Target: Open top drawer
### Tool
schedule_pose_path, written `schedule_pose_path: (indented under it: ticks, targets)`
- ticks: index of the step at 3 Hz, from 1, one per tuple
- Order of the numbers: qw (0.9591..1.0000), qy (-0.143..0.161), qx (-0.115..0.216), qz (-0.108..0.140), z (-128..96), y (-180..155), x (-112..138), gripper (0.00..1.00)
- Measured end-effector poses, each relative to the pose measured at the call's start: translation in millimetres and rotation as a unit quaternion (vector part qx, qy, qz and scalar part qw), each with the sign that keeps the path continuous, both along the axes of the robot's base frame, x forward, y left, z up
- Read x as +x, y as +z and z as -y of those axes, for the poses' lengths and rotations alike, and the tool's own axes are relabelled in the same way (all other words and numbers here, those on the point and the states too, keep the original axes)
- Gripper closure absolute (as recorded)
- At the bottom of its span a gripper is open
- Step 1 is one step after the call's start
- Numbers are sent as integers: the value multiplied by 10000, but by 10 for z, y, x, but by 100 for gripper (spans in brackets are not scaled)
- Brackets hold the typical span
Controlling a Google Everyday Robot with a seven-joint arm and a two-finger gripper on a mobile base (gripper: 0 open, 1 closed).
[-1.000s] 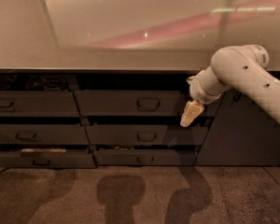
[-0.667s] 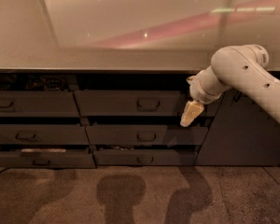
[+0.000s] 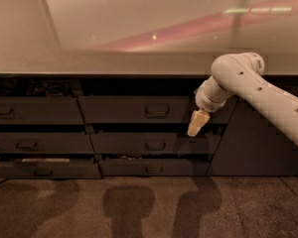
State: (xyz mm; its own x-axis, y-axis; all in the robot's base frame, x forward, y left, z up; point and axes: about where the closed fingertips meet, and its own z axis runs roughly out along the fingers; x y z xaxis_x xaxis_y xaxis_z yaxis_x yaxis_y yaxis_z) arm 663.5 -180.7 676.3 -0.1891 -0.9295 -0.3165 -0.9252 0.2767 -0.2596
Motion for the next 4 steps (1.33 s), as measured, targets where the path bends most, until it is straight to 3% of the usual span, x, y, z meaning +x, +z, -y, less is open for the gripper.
schedule_pose_path:
  ticks: [1,3,4]
  targets:
    - [10000,0,0,0,0,0,0,0]
    - [9979,-332,-419,-374,166,-384,218,0]
    - [9978,-331,-423,-377,166,-389,219,0]
